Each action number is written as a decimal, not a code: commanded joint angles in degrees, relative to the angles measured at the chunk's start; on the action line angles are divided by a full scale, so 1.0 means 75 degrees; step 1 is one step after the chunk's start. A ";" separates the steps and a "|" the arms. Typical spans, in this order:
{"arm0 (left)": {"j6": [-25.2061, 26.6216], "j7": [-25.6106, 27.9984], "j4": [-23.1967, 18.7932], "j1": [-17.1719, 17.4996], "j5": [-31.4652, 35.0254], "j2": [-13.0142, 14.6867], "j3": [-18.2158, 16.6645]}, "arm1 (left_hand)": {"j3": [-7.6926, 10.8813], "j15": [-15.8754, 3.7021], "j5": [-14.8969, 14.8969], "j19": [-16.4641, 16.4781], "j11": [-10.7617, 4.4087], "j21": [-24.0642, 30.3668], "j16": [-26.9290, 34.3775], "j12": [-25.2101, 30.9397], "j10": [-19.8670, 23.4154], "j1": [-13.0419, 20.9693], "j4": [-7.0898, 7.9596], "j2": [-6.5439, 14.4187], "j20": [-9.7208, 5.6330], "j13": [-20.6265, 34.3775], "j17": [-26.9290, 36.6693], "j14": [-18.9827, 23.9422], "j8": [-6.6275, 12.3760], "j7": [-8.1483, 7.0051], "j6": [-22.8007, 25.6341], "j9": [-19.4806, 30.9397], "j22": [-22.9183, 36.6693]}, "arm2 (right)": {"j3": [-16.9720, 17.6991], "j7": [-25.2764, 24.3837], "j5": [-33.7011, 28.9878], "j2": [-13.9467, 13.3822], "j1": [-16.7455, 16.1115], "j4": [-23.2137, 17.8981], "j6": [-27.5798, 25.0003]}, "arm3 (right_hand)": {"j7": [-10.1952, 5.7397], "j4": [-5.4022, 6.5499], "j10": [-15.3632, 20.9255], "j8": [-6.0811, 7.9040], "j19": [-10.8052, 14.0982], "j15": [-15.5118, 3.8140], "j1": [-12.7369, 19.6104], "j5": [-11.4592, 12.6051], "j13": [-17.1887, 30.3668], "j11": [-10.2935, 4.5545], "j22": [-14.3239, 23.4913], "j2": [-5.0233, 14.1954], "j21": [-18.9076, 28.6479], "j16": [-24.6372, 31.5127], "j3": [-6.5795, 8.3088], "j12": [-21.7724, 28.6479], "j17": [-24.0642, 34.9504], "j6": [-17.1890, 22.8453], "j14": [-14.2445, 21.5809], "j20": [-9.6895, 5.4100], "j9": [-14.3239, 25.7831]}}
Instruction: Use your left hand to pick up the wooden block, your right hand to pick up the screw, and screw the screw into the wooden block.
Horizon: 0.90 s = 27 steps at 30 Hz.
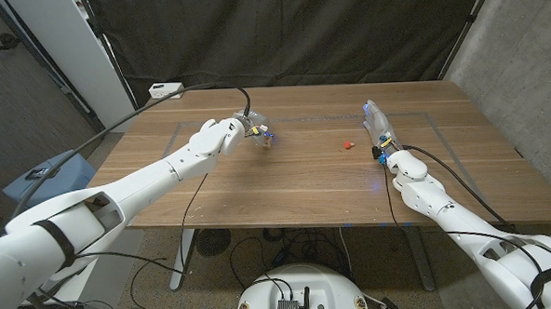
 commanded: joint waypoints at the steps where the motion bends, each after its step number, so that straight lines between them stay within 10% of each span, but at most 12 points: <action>1: 0.0040 0.0160 0.0085 -0.0015 0.0138 -0.0012 0.0055 | -0.0041 -0.0264 0.0034 0.0089 0.0005 0.0017 0.0035 0.0116 0.0211 0.0125 0.0007 0.0019 -0.0026 0.0067 0.0027 0.0152 0.0074 0.0001 0.0181 0.0044 0.0027 | -0.0017 0.0013 0.0002 0.0058 0.0062 0.0135 0.0028 | -0.0041 -0.0007 -0.0064 0.0026 -0.0003 0.0000 0.0065 0.0007 0.0018 0.0007 0.0029 0.0010 0.0051 0.0016 0.0036 0.0048 0.0020 0.0011 -0.0376 0.0016 0.0041; 27: 0.0115 0.0634 0.0376 -0.0054 0.0111 -0.0197 0.0127 | -0.0384 -0.0720 -0.0029 0.0717 -0.0016 0.0036 0.0090 0.0354 0.1236 0.0371 0.0042 0.0083 -0.0190 0.0434 0.0052 0.1019 0.0276 0.0009 0.1484 0.0067 0.0035 | -0.0048 0.0047 -0.0009 0.0124 0.0180 0.0387 0.0023 | -0.0044 -0.0004 -0.0027 0.0028 0.0028 -0.0005 0.0056 0.0004 0.0018 0.0000 0.0029 0.0021 0.0060 0.0028 0.0051 0.0059 0.0023 0.0041 -0.0350 0.0010 0.0041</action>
